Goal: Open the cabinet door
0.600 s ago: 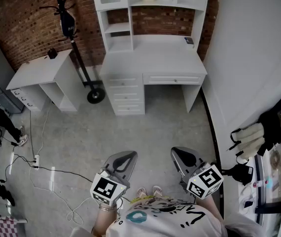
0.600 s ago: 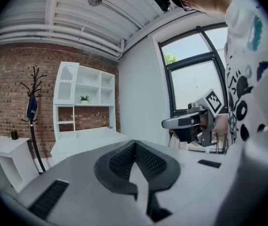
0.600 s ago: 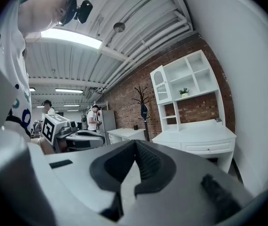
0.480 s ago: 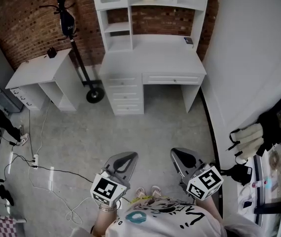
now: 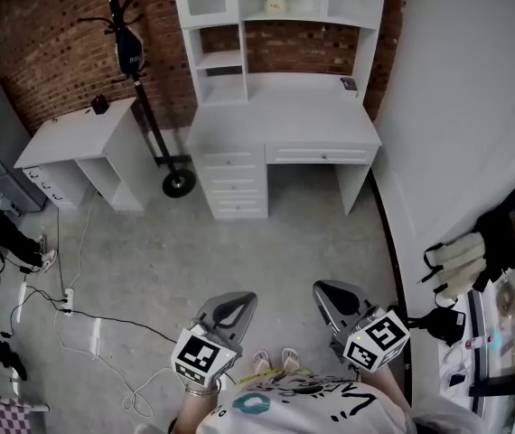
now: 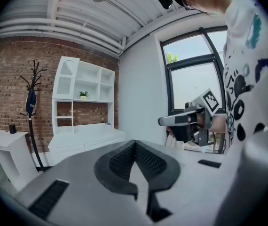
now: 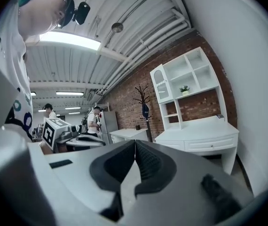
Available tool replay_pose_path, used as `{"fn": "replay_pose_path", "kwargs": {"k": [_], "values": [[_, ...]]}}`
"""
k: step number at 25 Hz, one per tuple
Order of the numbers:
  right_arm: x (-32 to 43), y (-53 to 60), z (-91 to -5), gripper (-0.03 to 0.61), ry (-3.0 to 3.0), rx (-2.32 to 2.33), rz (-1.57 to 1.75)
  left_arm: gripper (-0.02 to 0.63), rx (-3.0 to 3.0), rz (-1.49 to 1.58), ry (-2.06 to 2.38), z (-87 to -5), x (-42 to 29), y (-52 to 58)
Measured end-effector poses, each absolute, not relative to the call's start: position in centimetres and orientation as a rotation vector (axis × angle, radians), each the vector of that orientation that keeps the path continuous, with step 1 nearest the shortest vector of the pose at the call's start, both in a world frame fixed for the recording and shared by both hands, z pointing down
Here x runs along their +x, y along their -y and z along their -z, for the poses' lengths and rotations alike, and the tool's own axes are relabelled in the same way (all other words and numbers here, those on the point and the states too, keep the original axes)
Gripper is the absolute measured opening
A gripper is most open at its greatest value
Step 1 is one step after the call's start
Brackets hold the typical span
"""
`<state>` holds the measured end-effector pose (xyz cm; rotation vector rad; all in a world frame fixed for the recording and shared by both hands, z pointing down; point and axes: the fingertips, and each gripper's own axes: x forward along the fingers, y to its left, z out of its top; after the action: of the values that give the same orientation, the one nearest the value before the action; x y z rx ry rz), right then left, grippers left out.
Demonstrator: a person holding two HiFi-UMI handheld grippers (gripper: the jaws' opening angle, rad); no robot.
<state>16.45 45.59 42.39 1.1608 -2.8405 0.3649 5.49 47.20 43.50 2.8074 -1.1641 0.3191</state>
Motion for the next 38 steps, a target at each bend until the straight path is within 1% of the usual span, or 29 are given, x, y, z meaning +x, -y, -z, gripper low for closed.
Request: {"fn": "replay_pose_path", "kwargs": {"k": [3,13,23,30,38], "values": [[16.0,-45.8,-42.2,0.028,2.878,1.16,-0.41,0.014,2.796,-0.322,1.165,-43.8,4.7,-47.2],[12.9,-45.5,-42.4,0.029,2.86,1.156,-0.354,0.014,2.796,-0.383,1.208,-44.3,0.9,-46.4],[9.8,-44.3,-43.3,0.029,2.847,1.163,-0.355,0.014,2.779,-0.37,1.251,-45.2,-2.6,-45.3],[9.2,-42.5,-44.5,0.029,2.829,1.124,-0.393,0.014,2.772,-0.379,1.224,-45.8,-2.9,-43.7],[8.8,-37.8,-43.9,0.029,2.861,1.082,-0.359,0.014,2.76,-0.37,1.244,-45.7,-2.8,-39.0]]}}
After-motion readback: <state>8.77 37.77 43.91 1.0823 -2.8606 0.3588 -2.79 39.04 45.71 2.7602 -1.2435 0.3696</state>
